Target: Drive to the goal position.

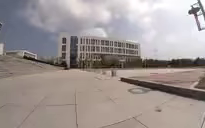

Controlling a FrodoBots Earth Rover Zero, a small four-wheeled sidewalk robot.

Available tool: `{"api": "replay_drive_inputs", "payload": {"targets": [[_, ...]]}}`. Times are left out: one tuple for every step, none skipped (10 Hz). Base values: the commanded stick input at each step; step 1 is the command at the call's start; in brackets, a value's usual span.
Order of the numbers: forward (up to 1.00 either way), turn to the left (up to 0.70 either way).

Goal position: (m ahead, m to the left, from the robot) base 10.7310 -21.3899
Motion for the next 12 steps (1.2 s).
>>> {"api": "replay_drive_inputs", "payload": {"targets": [[0.7, 0.0], [0.7, 0.0], [0.7, 0.0], [0.7, 0.0], [0.7, 0.0], [0.7, 0.0], [0.7, 0.0], [0.7, 0.0], [0.7, 0.0], [0.7, 0.0], [0.7, 0.0], [0.7, 0.0]]}}
